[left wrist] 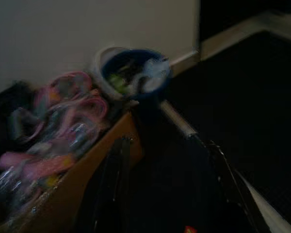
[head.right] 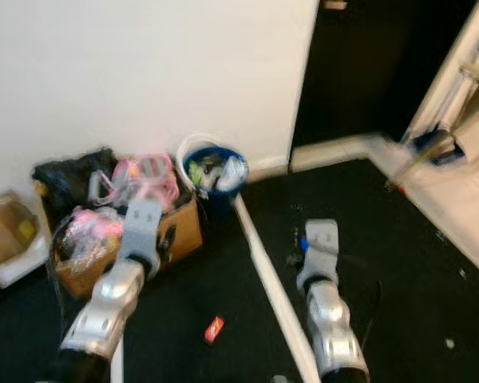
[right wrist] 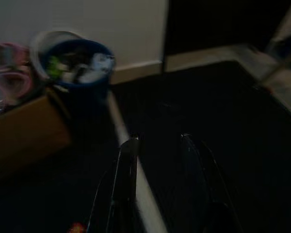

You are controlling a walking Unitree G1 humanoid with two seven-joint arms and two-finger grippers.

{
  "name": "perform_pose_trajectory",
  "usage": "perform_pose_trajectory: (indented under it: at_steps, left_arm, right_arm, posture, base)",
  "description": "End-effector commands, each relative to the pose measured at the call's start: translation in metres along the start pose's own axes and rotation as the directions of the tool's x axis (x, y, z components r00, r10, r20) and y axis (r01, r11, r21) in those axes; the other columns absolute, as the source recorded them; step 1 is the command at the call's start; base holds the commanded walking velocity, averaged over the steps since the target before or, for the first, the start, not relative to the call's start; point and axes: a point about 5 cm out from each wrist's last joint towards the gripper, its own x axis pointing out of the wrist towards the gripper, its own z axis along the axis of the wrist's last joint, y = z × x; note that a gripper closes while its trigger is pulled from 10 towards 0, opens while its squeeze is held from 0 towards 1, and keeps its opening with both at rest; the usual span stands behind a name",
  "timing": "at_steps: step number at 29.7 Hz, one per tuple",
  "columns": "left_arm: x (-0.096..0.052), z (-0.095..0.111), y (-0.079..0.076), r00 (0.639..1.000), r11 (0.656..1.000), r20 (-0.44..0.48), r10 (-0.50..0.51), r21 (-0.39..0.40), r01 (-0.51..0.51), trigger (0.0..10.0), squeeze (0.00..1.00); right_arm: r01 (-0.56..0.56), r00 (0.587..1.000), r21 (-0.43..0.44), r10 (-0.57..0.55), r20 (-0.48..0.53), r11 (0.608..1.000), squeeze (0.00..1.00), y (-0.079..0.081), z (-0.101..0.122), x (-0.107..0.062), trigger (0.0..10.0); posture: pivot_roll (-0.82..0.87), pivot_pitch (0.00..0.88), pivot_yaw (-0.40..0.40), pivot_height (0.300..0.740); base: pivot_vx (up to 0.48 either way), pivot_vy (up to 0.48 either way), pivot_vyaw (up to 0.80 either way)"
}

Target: Picking trash to rubbish bin

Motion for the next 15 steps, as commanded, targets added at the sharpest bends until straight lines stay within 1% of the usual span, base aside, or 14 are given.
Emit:
perform_pose_trajectory:
  at_steps: [1,4,11,13,15]
  left_arm:
    - [-0.0020,-0.0045,0.0021,1.000,1.000,-0.015,0.006,0.003,-0.006,10.0,0.00]
    - [-0.0020,-0.0045,0.0022,1.000,1.000,-0.016,0.006,0.002,-0.006,10.0,0.00]
    - [-0.0016,-0.0039,0.0012,1.000,1.000,-0.012,0.002,-0.015,-0.002,10.0,0.00]
    - [-0.0013,-0.0050,0.0016,1.000,1.000,-0.025,0.012,-0.010,-0.012,10.0,0.00]
    - [-0.0010,-0.0057,0.0019,0.999,1.000,-0.034,0.018,-0.021,-0.019,10.0,0.00]
  right_arm:
    - [0.007,1.000,0.009,-0.007,-0.004,1.000,0.00,0.0000,-0.0008,-0.0004,10.0]
    - [0.018,1.000,0.024,-0.018,-0.008,1.000,0.00,-0.0003,-0.0013,-0.0005,10.0]
    - [0.018,1.000,0.020,-0.018,-0.009,1.000,0.00,-0.0007,-0.0013,-0.0005,10.0]
    - [0.019,1.000,0.020,-0.019,-0.010,1.000,0.00,-0.0011,-0.0016,-0.0007,10.0]
    - [0.020,1.000,0.021,-0.020,-0.011,1.000,0.00,-0.0013,-0.0016,-0.0006,10.0]
  posture:
    - [-0.01,0.096,0.027,0.740]
    - [-0.01,0.098,0.027,0.740]
    - [-0.01,0.099,0.027,0.740]
    - [-0.01,0.099,0.027,0.740]
    - [-0.01,0.100,0.027,0.740]
  base:
    - [0.000,0.000,-0.80]
    - [0.000,0.000,-0.80]
    - [0.000,0.000,-0.80]
    - [0.000,0.000,-0.80]
    - [0.000,0.000,-0.80]
